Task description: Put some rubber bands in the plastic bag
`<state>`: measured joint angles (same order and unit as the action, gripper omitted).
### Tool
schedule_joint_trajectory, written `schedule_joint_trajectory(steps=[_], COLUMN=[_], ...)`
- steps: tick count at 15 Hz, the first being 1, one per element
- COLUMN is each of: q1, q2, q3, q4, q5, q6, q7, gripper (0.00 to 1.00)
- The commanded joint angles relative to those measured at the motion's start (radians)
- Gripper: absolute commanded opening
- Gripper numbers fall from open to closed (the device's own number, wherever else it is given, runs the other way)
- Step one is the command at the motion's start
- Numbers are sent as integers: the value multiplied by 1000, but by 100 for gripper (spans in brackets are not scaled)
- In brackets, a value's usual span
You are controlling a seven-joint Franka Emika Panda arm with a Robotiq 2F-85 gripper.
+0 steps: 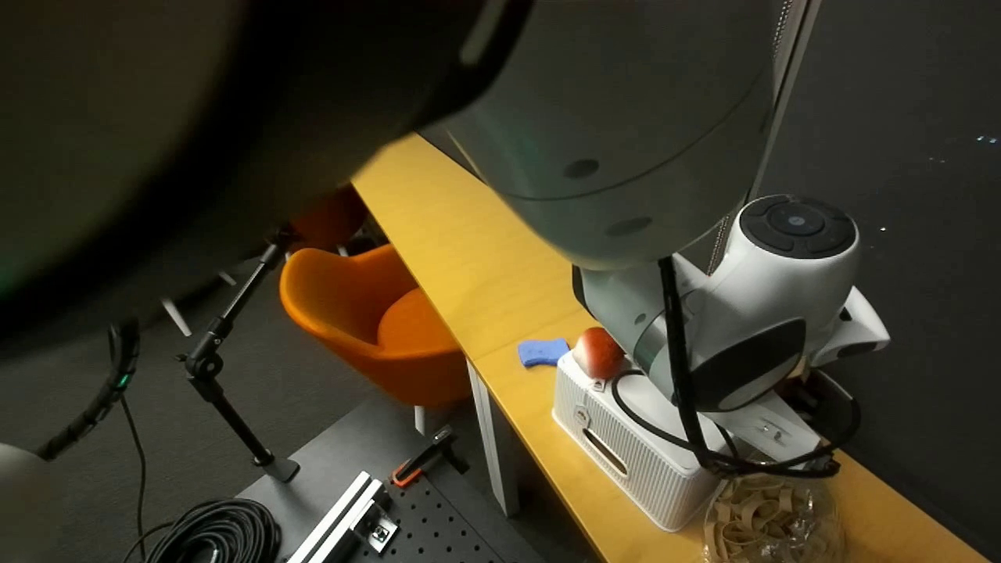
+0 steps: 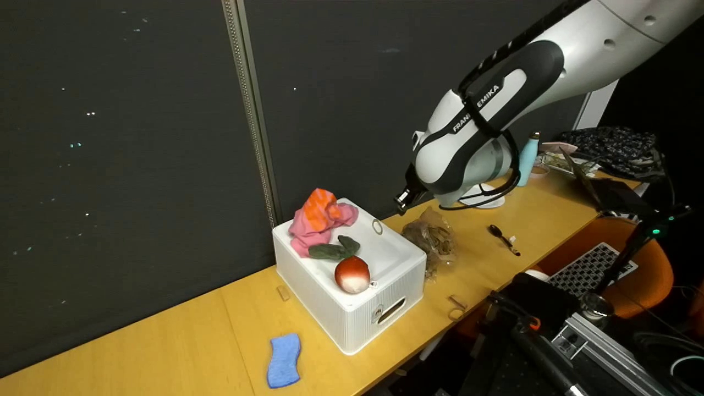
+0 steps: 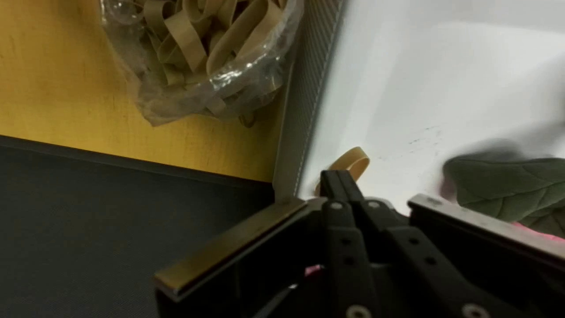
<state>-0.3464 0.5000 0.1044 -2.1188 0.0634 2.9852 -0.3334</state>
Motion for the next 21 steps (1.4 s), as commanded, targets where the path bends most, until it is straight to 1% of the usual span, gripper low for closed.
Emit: schedule_joint_trajectory(steps=[1,3,4,5,8,11,15,16,19,20,21], q1=[31,42,46,49,52,64,67,66,58,60,58], q2=[49,74,84,91,120,167,222,235,268,276,283], q3=[-12,-16,-17,-18,-24,-39,-42,-42,-40,-42,-40], q4=[46,68,77,86,117,165,218,230,264,274,280], q5=[-33,-39,-43,-47,-66,-84,-96,-99,-104,-104,-104], q6=[26,24,24,23,20,17,15,15,12,11,11], q7=[2,2,1,2,4,11,13,13,10,12,11], gripper=[0,0,26,27,47,70,98,100,100,98,76])
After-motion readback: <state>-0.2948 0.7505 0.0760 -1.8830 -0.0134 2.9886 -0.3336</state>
